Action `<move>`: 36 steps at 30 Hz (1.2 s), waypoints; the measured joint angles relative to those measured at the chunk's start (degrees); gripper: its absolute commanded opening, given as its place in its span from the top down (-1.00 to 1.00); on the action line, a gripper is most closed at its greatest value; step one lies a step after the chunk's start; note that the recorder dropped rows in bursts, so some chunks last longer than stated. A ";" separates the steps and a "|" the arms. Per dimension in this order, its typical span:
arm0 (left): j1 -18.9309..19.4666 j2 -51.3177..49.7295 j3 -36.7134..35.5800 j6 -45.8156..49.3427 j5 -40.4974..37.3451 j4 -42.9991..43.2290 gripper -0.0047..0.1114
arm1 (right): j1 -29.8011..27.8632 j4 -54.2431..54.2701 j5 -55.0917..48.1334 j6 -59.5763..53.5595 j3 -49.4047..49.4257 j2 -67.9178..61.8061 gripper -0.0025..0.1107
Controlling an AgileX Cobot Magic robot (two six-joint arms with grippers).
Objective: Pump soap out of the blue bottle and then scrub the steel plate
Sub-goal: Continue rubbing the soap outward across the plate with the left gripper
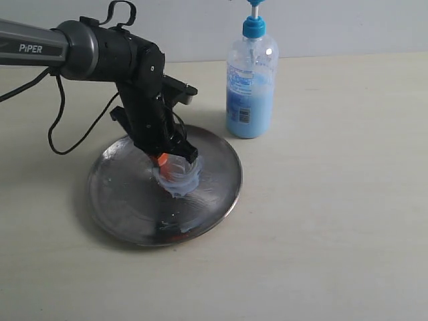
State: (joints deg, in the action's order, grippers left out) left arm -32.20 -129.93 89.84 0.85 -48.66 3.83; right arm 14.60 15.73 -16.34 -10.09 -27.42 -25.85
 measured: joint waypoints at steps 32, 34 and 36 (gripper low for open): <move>0.02 -0.46 0.00 17.99 -6.50 -27.77 0.90 | 0.00 0.00 0.00 0.00 0.00 0.00 0.96; 0.02 -0.46 -0.25 17.99 -5.69 -28.33 0.90 | 0.00 0.00 0.00 0.00 0.00 0.00 0.96; 0.02 -0.46 -0.34 17.99 -3.37 -29.15 0.90 | 0.00 0.00 0.00 0.00 0.00 0.00 0.96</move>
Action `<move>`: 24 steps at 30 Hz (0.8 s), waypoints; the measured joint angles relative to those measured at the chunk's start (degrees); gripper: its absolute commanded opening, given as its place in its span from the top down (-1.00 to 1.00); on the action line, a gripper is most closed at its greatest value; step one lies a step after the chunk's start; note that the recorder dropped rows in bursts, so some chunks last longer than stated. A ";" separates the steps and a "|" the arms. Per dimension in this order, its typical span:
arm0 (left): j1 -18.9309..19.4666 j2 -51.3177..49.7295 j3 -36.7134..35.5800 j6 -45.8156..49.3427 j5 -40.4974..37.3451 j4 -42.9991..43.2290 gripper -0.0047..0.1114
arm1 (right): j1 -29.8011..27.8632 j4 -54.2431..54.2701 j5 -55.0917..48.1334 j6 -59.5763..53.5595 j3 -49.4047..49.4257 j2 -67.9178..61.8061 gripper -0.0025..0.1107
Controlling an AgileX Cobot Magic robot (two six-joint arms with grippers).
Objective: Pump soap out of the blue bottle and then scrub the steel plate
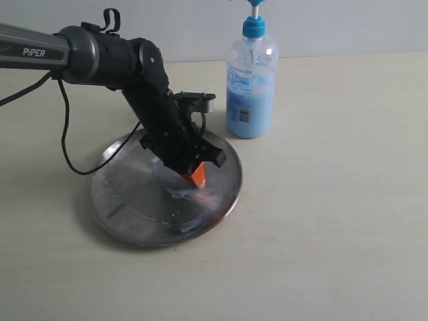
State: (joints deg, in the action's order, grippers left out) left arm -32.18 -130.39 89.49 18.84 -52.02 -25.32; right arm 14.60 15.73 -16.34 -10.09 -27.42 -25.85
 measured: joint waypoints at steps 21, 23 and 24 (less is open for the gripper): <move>-0.69 3.31 -1.30 -13.99 12.74 19.07 0.90 | 0.00 0.00 0.00 0.00 0.00 0.00 0.96; -0.69 5.80 -1.69 -14.13 11.59 19.30 0.90 | 0.00 0.00 0.00 0.00 0.00 0.00 0.96; -0.69 7.10 -1.69 -14.38 11.28 19.30 0.90 | 0.00 0.00 0.00 -0.14 0.00 0.00 0.96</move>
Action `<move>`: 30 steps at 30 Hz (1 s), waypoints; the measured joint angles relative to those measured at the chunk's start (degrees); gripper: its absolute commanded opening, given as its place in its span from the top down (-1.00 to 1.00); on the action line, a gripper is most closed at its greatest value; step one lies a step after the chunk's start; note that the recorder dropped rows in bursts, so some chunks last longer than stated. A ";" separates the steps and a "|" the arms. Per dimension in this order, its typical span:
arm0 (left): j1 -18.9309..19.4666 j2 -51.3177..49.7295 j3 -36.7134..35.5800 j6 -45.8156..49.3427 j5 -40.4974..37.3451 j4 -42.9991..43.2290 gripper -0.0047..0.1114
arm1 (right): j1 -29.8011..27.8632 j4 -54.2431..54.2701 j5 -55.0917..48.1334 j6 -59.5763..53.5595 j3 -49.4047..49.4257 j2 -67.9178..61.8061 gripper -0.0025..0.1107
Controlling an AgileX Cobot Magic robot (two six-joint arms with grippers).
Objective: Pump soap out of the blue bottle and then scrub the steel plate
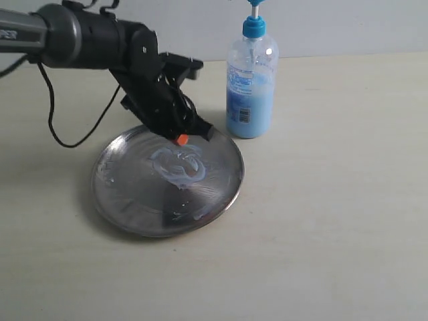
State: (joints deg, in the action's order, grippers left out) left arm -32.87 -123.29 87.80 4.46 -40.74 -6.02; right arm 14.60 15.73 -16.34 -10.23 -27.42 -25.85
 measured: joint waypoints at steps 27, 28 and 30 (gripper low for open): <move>0.00 39.31 -17.97 -6.04 -0.87 0.00 0.90 | 0.00 -3.81 0.00 -3.63 2.79 0.00 0.96; 0.00 40.84 -19.29 -6.04 -0.47 0.00 0.90 | 0.00 -3.91 0.00 -3.98 2.79 0.00 0.96; 0.00 43.60 -21.60 -6.04 0.60 0.00 0.90 | 0.00 -3.91 -0.23 -4.25 2.79 0.00 0.96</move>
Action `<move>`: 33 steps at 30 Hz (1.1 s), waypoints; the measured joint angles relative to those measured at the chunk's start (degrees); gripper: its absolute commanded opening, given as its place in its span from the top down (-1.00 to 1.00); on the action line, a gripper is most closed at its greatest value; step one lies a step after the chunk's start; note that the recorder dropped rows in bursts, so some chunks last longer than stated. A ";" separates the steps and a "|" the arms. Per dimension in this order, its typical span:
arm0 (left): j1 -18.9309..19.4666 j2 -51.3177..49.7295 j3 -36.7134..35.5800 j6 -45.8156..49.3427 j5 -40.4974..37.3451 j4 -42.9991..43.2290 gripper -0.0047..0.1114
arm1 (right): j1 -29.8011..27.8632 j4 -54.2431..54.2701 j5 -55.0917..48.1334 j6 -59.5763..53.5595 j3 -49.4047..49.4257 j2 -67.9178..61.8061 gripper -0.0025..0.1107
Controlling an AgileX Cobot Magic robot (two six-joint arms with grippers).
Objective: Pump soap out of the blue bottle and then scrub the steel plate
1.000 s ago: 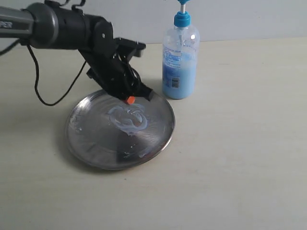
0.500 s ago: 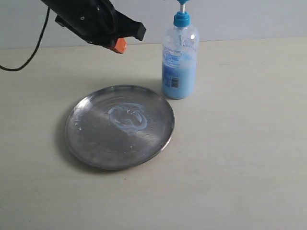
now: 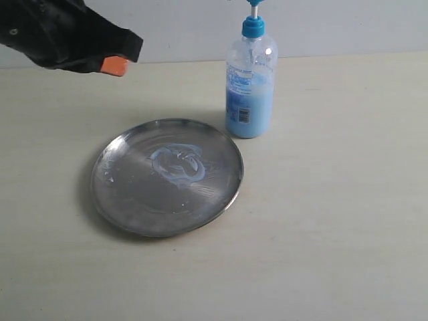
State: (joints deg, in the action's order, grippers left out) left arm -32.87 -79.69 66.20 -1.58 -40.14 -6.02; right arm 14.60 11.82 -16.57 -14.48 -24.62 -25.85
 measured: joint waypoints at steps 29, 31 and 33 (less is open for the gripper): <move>0.00 45.05 -28.27 0.00 8.70 -0.09 0.90 | 0.00 0.00 -0.47 -1.43 0.00 0.00 0.96; 0.00 47.37 -29.32 0.00 9.12 -0.09 0.90 | 0.00 0.00 -0.47 -1.54 0.18 0.00 0.96; 0.00 49.77 -30.40 0.00 9.73 -0.09 0.90 | 0.00 0.00 -0.12 -1.65 0.88 0.00 0.96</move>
State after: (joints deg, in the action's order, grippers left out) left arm -32.87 -29.92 35.79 -1.58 -30.41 -6.11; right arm 14.60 11.82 -16.69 -16.13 -23.74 -25.85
